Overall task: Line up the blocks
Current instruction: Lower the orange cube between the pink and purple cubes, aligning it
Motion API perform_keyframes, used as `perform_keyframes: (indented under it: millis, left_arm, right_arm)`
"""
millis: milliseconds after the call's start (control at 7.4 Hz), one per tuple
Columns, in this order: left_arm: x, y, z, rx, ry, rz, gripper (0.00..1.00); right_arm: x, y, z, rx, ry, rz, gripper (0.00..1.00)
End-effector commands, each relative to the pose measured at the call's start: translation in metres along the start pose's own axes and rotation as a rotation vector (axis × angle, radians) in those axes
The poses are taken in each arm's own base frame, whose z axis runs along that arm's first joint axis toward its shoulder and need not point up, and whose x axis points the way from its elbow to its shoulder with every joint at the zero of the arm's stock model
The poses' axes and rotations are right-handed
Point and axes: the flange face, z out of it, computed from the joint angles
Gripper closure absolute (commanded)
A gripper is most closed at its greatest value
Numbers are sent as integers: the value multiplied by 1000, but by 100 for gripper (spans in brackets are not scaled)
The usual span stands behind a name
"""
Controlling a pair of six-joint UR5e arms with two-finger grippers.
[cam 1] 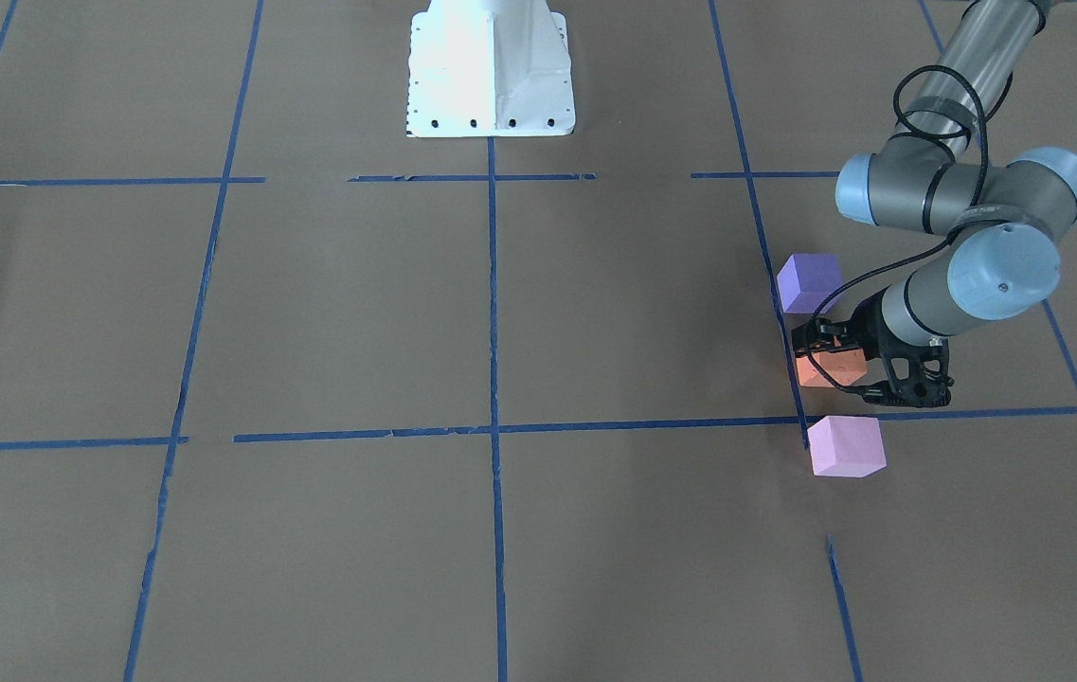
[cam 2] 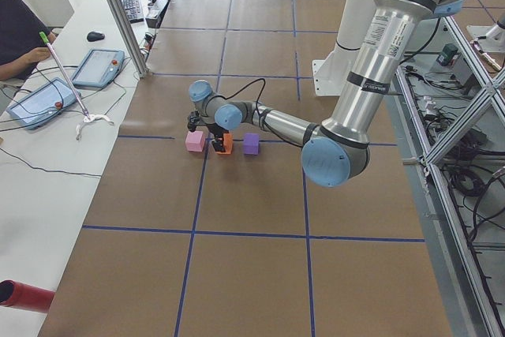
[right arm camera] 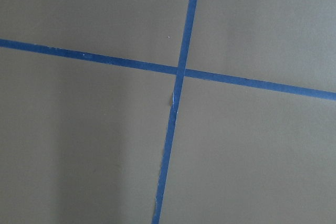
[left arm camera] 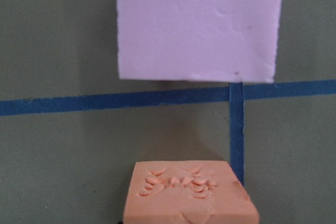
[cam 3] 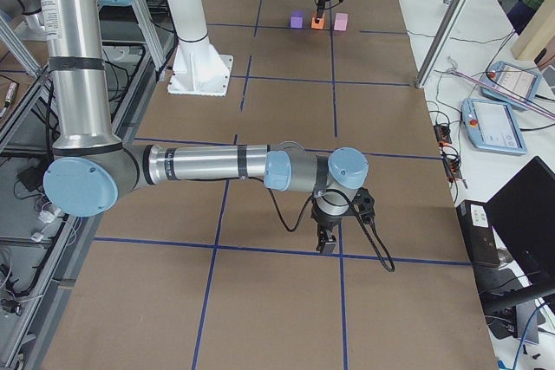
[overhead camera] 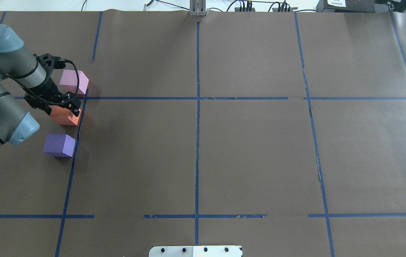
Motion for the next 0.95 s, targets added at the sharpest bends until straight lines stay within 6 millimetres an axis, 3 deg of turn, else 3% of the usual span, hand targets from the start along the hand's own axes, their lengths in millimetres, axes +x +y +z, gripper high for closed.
perform_keyframes:
  millis: [0,541,676,811]
  left_arm:
    - [13,3,-17,29,15,-50,0]
    - [15,11,-32,34,9,-53,0]
    - [18,13,-47,55,18,-49,0]
    - [2,18,-66,84,24,-59,0]
  right_arm:
    - [0,0,0,0,0,0,0]
    - [0,0,0,0,0,0,0]
    - [0,0,0,0,0,0,0]
    - [0,0,0,0,0,0,0]
